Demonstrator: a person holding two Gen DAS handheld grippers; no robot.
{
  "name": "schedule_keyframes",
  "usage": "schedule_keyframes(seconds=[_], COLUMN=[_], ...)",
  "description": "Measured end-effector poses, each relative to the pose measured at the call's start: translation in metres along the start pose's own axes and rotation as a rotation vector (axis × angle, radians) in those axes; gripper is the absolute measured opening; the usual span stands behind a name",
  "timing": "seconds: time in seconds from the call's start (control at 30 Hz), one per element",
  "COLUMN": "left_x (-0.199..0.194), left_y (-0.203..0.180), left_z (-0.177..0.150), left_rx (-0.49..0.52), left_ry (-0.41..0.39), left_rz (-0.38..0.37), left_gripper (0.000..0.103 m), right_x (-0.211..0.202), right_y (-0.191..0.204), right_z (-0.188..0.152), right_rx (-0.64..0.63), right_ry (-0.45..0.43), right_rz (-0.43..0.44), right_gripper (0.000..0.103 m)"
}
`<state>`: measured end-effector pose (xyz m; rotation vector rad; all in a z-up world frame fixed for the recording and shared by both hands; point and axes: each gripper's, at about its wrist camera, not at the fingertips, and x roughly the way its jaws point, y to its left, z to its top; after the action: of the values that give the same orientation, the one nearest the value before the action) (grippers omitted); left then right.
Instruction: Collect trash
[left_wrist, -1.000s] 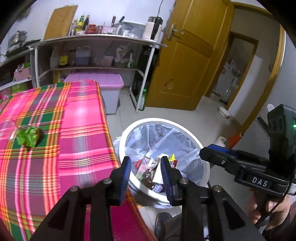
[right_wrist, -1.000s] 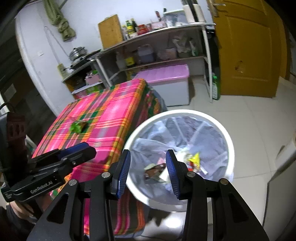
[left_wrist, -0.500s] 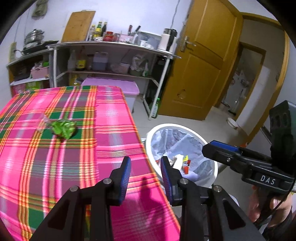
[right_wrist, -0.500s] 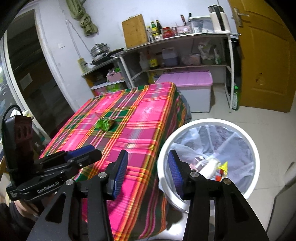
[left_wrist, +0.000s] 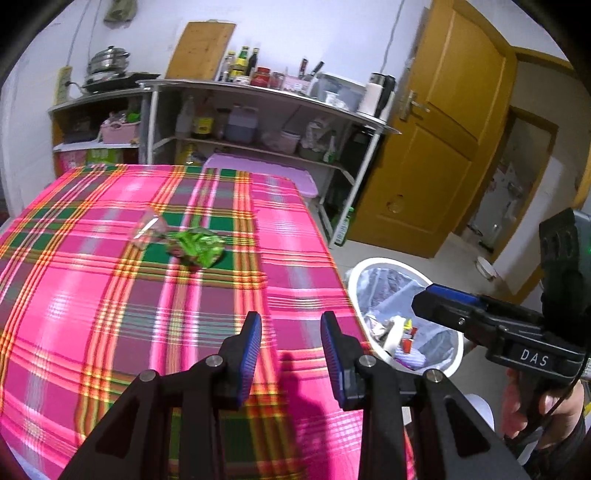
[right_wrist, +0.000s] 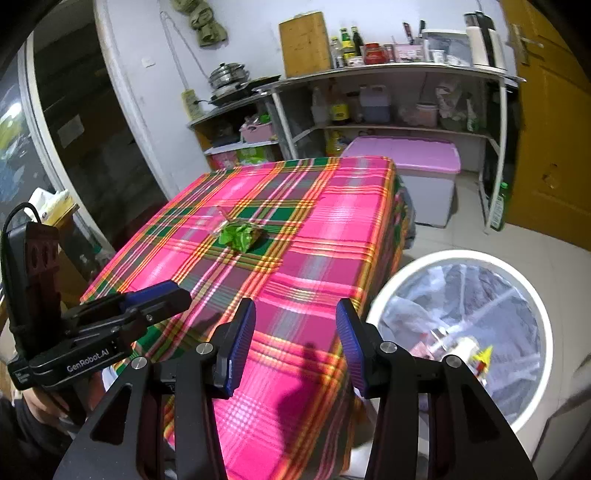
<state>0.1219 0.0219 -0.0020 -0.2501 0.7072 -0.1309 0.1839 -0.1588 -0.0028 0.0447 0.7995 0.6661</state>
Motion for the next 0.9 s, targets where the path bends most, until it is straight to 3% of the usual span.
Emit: schedule_keyframes(seconds=[0.5,0.67,0.9], left_x=[-0.008,-0.008,-0.011], left_y=[0.071,0.092,0.116], left_z=[0.013,0.016,0.017], left_rx=[-0.087,-0.117,-0.147], left_ry=[-0.030,-0.033,-0.041], left_rz=[0.116,0.132,0.143], left_gripper=[0.036,0.037,0.037], right_x=[0.062,0.081,0.115], right_y=[0.040,0.057,0.079], right_z=[0.031,0.042,0.057], right_rx=[-0.084,-0.120,-0.165], right_ry=[0.072,0.089,0.115], right_rz=[0.050,0.058,0.055], right_gripper=[0.046,0.053,0.053])
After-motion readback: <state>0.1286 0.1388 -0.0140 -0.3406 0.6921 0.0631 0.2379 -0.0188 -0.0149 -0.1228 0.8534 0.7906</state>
